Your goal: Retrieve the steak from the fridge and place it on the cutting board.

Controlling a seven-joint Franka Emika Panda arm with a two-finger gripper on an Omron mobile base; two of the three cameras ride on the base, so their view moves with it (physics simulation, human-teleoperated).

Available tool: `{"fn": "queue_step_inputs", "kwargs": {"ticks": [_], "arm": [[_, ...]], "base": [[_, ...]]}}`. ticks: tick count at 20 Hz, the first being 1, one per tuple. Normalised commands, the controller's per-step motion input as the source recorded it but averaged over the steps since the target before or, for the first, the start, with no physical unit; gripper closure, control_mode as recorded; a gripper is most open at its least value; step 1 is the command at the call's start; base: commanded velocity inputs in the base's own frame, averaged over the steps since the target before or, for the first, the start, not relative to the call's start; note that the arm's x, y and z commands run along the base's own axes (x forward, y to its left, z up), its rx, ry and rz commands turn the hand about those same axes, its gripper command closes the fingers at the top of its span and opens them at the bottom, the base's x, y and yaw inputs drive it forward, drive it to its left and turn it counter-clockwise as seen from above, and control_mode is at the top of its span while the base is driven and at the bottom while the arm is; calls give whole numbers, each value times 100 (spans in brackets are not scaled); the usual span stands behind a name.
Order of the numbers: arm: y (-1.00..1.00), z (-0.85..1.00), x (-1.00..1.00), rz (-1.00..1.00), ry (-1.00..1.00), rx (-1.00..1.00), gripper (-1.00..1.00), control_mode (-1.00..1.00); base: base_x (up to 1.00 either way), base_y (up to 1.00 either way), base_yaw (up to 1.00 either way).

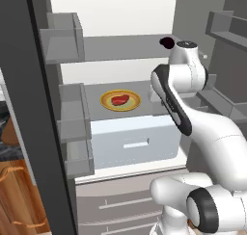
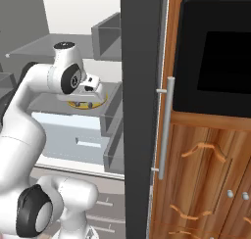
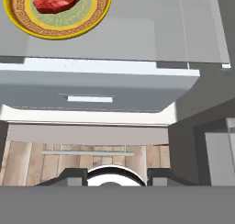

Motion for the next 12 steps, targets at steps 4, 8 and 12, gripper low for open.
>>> {"fn": "queue_step_inputs", "kwargs": {"ticks": [4, 8, 12], "arm": [[17, -10, -1, -14, -3, 19, -100, -100], [59, -21, 13, -36, -11, 35, -100, -100], [70, -3, 46, -40, -11, 6, -100, -100]], "base": [[0, 0, 0], [0, 0, 0], [0, 0, 0]]}}
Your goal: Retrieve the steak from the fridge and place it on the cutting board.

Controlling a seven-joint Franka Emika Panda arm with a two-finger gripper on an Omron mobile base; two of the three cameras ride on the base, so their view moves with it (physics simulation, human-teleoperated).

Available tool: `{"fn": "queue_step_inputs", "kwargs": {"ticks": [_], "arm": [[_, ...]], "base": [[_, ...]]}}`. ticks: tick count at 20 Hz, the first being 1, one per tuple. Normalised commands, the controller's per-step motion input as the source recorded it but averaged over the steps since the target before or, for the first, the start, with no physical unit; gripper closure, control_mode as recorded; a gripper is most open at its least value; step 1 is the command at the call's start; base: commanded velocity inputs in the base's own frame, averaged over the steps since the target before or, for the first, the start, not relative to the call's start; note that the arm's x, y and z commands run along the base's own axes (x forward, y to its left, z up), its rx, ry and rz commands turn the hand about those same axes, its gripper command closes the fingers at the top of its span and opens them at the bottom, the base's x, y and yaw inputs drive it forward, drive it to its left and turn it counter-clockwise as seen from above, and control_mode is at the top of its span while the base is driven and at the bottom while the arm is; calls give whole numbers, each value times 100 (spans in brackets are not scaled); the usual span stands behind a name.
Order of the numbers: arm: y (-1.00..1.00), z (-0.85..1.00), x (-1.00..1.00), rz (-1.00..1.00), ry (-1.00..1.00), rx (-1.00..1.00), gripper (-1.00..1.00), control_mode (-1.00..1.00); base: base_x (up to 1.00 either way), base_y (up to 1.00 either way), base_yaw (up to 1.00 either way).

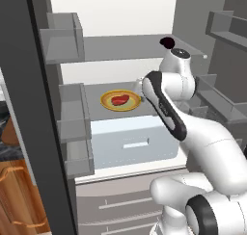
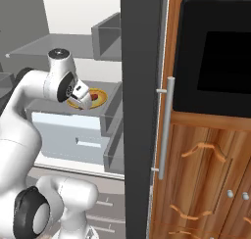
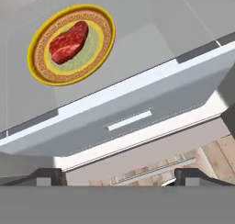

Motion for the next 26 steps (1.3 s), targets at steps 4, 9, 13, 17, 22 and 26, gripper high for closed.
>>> {"fn": "queue_step_inputs", "kwargs": {"ticks": [4, 9, 13, 17, 22, 26], "arm": [[51, 0, 81, -29, 0, -1, -100, -100], [10, -1, 86, -15, 1, 0, -100, -100], [-2, -8, 70, -2, 6, 0, -100, -100], [-16, -21, 45, 0, 3, 0, -100, -100], [-14, -45, 21, 2, 0, 0, -100, -100], [0, -41, 19, 2, -2, 0, -100, -100]], "base": [[0, 0, 0], [0, 0, 0], [0, 0, 0], [0, 0, 0], [0, 0, 0], [0, 0, 0]]}}
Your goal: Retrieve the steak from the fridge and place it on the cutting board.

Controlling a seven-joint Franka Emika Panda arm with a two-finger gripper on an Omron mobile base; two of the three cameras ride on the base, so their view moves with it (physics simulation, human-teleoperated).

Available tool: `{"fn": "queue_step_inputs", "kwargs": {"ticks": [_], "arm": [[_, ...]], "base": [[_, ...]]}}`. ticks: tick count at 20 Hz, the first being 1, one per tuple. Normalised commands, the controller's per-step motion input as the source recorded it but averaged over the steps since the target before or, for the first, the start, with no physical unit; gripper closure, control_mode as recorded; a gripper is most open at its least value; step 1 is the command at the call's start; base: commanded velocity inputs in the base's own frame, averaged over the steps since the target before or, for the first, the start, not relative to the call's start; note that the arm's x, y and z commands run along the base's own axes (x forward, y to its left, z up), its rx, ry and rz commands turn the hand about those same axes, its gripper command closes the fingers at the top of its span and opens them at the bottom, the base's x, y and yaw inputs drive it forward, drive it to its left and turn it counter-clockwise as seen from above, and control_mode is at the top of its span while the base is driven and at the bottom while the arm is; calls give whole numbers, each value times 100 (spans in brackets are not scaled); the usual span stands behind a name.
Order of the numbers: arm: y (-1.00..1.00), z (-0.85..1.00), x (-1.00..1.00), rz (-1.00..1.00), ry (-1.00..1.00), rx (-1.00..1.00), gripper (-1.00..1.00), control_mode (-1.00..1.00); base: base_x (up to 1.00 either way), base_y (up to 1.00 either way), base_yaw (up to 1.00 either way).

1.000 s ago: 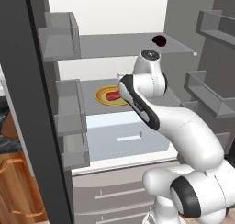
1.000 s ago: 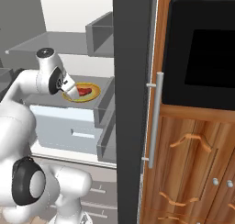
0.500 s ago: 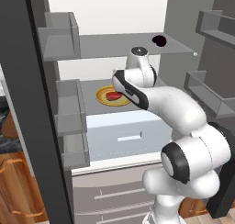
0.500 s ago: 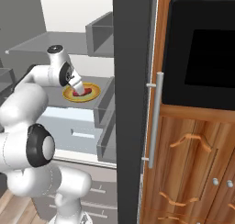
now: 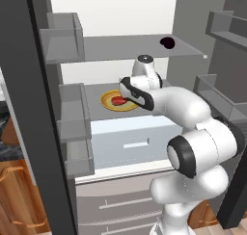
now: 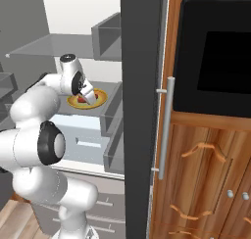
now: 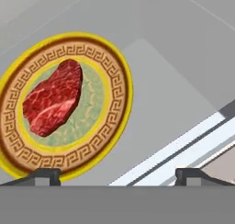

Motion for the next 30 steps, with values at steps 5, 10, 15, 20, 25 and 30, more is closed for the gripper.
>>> {"fn": "queue_step_inputs", "kwargs": {"ticks": [5, 10, 15, 20, 25, 30], "arm": [[2, -14, 64, 0, -2, 0, -100, -100], [18, -4, 79, -5, 0, 0, -100, -100], [11, -6, 33, -2, 2, -1, -100, -100], [0, -10, 19, 0, 0, -1, -100, -100], [0, -1, 36, 0, 0, 0, -100, -100], [1, -18, 29, 0, 7, -5, -100, -100]], "base": [[0, 0, 0], [0, 0, 0], [0, 0, 0], [0, 0, 0], [0, 0, 0], [0, 0, 0]]}}
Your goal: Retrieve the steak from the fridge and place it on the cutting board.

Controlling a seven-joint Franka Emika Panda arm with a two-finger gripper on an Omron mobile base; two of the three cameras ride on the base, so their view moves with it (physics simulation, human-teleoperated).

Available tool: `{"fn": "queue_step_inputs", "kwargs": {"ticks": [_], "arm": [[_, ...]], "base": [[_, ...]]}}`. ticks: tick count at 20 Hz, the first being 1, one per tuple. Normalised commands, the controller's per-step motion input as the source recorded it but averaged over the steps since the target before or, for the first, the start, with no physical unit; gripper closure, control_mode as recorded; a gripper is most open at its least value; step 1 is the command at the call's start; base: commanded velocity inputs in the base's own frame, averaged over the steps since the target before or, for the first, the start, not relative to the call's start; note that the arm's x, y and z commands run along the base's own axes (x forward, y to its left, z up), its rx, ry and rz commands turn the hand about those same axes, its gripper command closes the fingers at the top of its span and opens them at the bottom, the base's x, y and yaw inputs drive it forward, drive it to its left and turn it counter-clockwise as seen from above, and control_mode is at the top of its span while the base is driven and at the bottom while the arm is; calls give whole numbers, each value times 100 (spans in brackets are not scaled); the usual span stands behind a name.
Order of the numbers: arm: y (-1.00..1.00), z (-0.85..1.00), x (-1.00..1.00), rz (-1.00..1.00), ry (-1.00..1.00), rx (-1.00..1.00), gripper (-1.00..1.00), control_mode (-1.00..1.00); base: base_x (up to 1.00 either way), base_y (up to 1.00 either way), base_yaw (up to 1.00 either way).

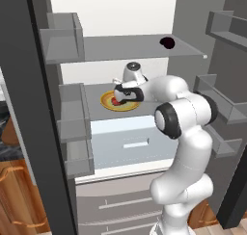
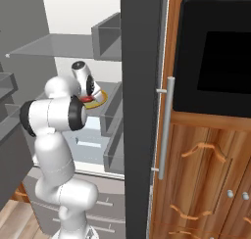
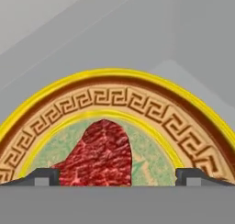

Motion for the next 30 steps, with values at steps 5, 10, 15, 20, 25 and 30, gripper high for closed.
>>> {"fn": "queue_step_inputs", "kwargs": {"ticks": [5, 10, 15, 20, 25, 30], "arm": [[11, -24, 39, 0, 7, -8, -100, -100], [10, -3, 34, 0, 4, -1, -100, -100], [0, -35, 12, 0, 4, -6, -100, -100], [0, -85, 0, 1, 0, -8, 100, -100], [0, 0, 0, 0, 0, 0, 100, -100], [0, 0, -1, 0, -4, 0, 100, -100]], "base": [[0, 0, 0], [0, 0, 0], [0, 0, 0], [0, 0, 0], [0, 0, 0], [0, 0, 0]]}}
